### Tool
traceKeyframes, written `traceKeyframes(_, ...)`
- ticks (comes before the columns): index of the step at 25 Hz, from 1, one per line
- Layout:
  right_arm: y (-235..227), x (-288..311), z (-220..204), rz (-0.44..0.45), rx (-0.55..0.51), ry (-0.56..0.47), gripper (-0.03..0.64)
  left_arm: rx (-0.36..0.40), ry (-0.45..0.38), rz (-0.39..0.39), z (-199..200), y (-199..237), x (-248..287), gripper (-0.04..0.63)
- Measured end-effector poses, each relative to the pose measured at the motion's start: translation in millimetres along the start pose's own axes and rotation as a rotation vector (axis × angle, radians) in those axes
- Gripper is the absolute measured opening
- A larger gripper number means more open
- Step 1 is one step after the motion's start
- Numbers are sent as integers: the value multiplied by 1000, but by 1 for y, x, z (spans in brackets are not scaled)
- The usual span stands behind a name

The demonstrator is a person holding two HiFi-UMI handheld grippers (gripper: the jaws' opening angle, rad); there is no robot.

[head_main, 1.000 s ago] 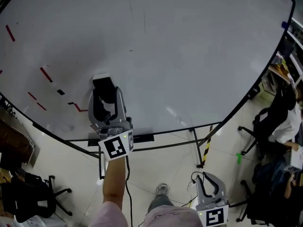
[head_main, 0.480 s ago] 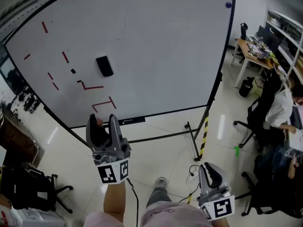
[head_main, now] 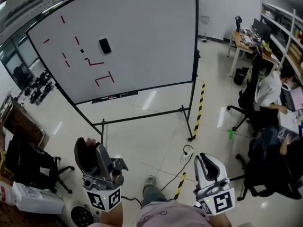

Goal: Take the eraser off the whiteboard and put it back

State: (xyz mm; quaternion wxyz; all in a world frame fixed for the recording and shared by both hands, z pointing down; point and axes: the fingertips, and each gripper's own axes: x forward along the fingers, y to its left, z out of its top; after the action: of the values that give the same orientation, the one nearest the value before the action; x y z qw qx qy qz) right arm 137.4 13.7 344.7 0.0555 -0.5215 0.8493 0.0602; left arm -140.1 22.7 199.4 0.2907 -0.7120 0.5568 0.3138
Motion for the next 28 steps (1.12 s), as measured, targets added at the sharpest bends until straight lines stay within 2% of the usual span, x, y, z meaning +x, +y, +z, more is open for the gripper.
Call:
traceKeyframes(3, 8, -24, -5, 5, 6, 18, 48, 12, 14, 23, 24, -10, -27, 207)
traceKeyframes(7, 23, -37, -18, 37, 25, 53, 48, 13, 79, 95, 31, -4, -60, 206)
traceKeyframes(11, 39, -40, -16, 77, 27, 50, 48, 22, 104, 144, 39, 2, -81, 206)
traceKeyframes(28, 85, -40, -13, 138, 19, 50, 48, 1, 113, 149, 56, 9, -102, 207)
